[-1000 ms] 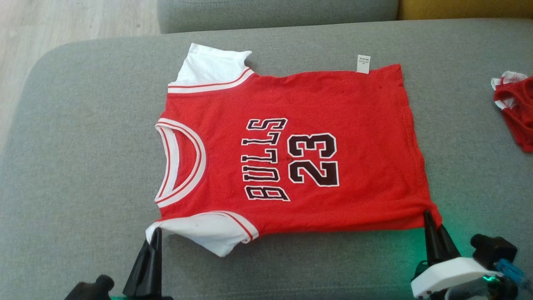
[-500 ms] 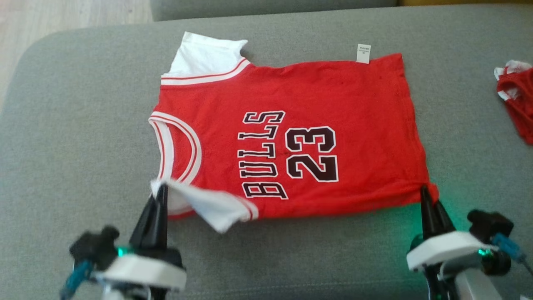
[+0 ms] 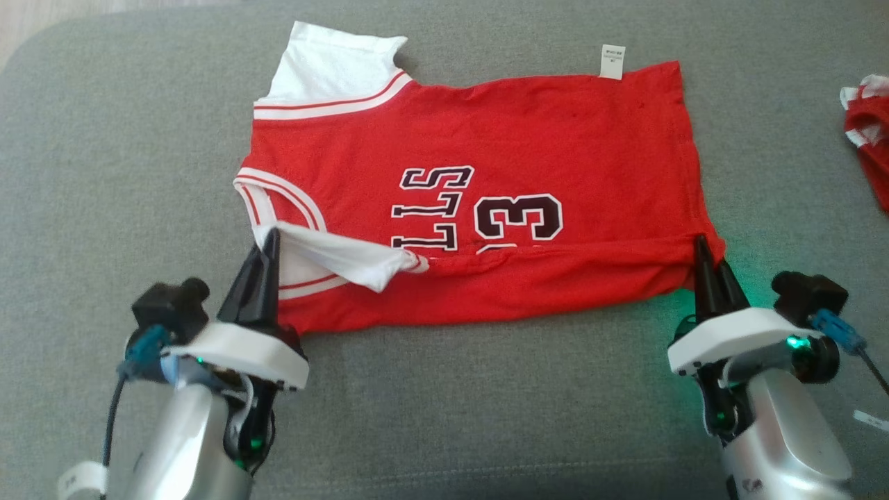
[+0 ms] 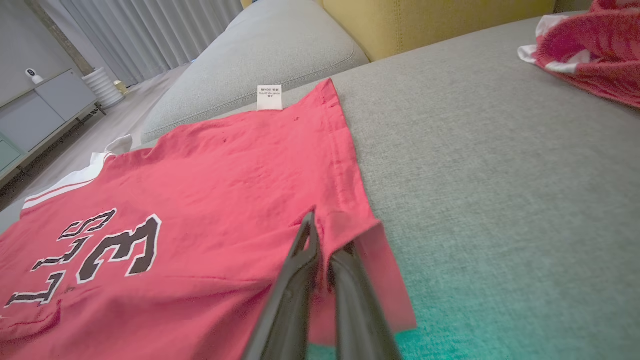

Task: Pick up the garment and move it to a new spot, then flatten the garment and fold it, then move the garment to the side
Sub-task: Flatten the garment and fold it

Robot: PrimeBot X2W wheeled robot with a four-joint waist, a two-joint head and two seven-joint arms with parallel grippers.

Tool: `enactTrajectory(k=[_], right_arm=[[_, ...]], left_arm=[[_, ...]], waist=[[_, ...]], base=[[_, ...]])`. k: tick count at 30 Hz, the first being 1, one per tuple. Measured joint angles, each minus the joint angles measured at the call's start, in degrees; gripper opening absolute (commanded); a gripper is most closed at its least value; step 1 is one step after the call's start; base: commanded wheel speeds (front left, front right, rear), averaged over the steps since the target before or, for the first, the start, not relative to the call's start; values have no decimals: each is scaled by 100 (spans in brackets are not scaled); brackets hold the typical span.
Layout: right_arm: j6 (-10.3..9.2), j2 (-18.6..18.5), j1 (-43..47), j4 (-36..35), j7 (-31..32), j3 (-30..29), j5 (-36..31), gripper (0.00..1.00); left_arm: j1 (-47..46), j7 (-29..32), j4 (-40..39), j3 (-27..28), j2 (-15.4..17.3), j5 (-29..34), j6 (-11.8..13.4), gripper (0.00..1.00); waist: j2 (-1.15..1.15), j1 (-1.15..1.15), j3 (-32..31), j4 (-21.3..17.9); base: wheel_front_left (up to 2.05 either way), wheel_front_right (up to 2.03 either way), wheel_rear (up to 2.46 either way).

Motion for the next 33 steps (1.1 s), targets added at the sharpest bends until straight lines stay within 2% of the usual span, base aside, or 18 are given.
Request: enactTrajectory(k=[1, 2, 3, 4, 12, 19, 24, 29, 33], right_arm=[[0, 0, -43, 49, -3, 19, 0, 8], [0, 0, -90, 103, -13, 37, 1, 38], [0, -2, -137, 154, -22, 58, 15, 82], [0, -2, -183, 190, -29, 79, 55, 100], [0, -5, -745, 468, -149, 91, 197, 100], [0, -15, -1038, 532, -305, -360, -133, 100], [0, -24, -1015, -24, -401, -744, -547, 100], [0, -23, -630, -721, -411, -842, -776, 100], [0, -20, -114, -990, -416, -691, -680, 100]], left_arm=[[-66, 0, 69, 14, -2, 0, 0, 3], [-127, 0, 123, 32, -5, 1, 4, 25], [-187, 0, 159, 54, -9, 0, 8, 47], [-243, 0, 177, 60, -12, 1, 8, 100], [-391, -1, 151, 268, -113, 102, 9, 100], [-210, -20, -230, 504, -130, 101, -1, 100], [375, 96, -304, 587, -74, 82, -34, 100], [877, 754, -567, 572, 101, -47, -36, 100], [1083, 1281, -835, 577, 119, -155, 99, 100]], waist=[[0, 0, 17, 2], [0, 0, 32, 4], [0, 0, 45, 8], [0, 0, 59, 12], [0, 0, 142, 40], [0, 0, 108, 105], [0, 0, 98, 100], [0, 0, 113, 51], [0, 0, 122, -17]], base=[[0, 0, 0], [0, 0, 0], [0, 0, 0], [0, 0, 0], [0, 0, 0], [0, 0, 0], [0, 0, 0], [0, 0, 0], [0, 0, 0]])
